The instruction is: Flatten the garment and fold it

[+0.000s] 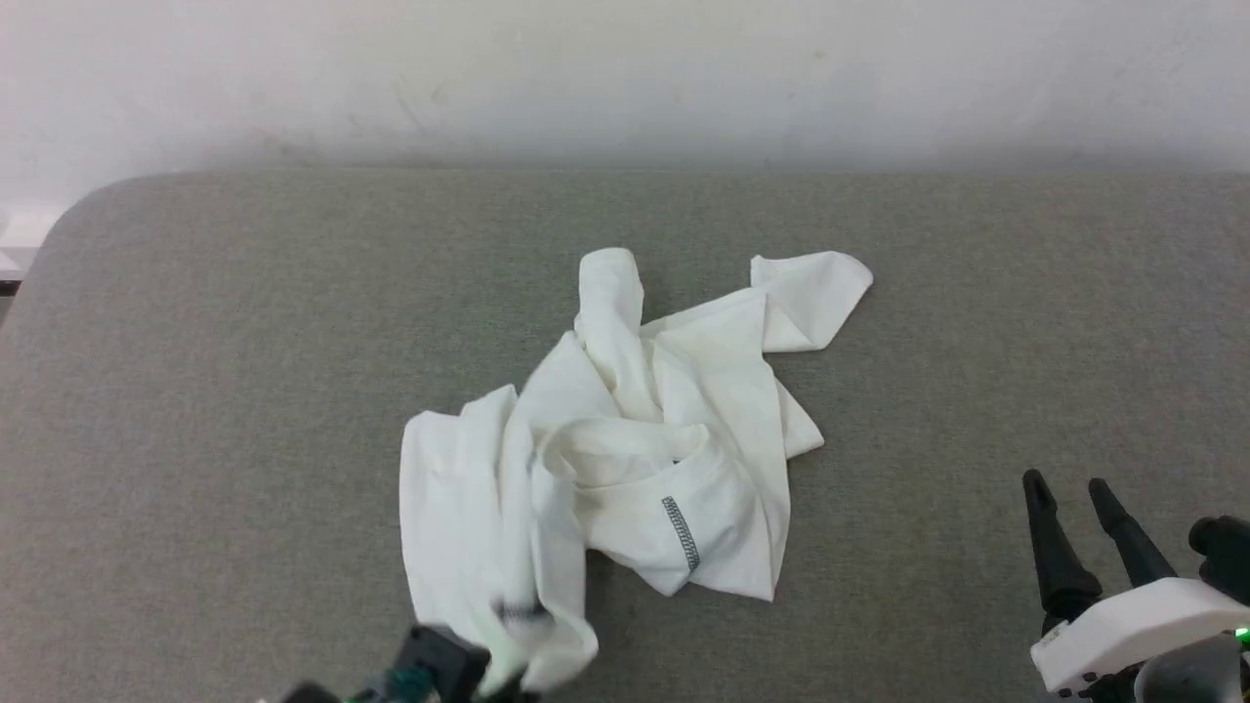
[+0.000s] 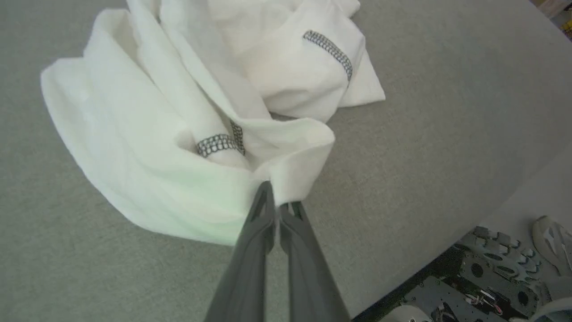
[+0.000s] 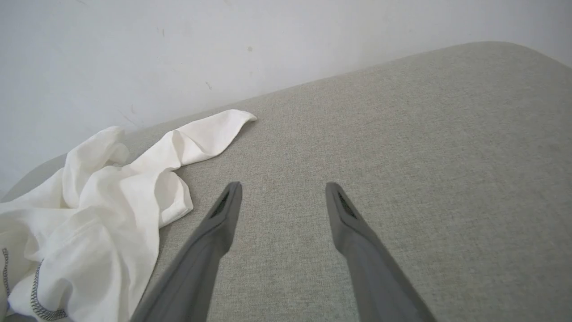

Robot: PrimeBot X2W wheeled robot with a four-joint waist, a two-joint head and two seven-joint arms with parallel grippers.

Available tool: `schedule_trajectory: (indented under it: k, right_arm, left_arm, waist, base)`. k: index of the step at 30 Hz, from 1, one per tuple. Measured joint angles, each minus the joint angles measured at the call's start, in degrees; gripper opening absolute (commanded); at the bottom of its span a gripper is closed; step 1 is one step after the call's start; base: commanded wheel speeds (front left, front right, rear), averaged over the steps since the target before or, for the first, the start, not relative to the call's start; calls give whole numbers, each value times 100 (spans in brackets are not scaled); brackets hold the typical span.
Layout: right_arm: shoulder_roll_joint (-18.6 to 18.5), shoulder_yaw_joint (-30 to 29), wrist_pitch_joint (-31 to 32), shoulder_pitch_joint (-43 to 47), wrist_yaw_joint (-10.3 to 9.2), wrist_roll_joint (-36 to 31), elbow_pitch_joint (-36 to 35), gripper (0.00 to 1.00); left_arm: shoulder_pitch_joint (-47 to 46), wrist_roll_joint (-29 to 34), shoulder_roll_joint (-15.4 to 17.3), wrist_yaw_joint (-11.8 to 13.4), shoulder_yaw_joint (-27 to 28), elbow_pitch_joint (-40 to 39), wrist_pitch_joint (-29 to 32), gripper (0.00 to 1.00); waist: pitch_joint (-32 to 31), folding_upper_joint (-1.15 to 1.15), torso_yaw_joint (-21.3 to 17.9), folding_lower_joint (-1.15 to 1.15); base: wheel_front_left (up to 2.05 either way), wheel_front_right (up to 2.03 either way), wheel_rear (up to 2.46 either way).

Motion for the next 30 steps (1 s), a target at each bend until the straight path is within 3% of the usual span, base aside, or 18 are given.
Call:
schedule_trajectory:
  k: [7, 8, 9, 14, 19, 23, 25, 30]
  right_arm:
    - [1, 54, 71, -10, 0, -35, -10, 100]
    - [2, 59, 103, -7, 0, -35, -11, 100]
    - [2, 58, 107, -1, 0, -36, -11, 100]
    - [3, 36, 113, 111, 0, -35, -27, 100]
    - [3, 30, 158, 140, 0, -35, -79, 100]
    - [2, 59, 205, 143, 0, -36, -172, 100]
    - [2, 86, 216, 141, 0, -41, -210, 100]
    - [1, 163, 265, 86, 0, -79, -290, 100]
  left_arm:
    - [544, -670, -361, -515, -581, 1195, 494, 0]
    - [573, -710, -385, -553, -604, 1334, 501, 45]
    - [582, -725, -436, -591, -577, 1394, 403, 100]
    - [560, -1004, -626, -716, -107, 1156, -102, 100]
    - [194, -925, -294, -287, 677, 839, -592, 100]
    - [-143, -897, -33, -162, 1066, 971, -643, 100]
    - [-370, -898, -15, -198, 1117, 1210, -544, 100]
    - [-943, -938, -147, -698, 938, 2105, -13, 100]
  waist:
    - [-122, 0, 131, 0]
    - [-142, 0, 140, 0]
    - [-158, 0, 148, 0]
    - [-246, 0, 174, 0]
    - [-303, 0, 171, 0]
    - [-289, 0, 132, 0]
    - [-252, 0, 105, 0]
    - [-109, 0, -12, 1]
  base:
    - [0, 0, 0]
    - [0, 0, 0]
    - [0, 0, 0]
    - [0, 0, 0]
    - [0, 0, 0]
    - [0, 0, 0]
    - [0, 0, 0]
    - [0, 0, 0]
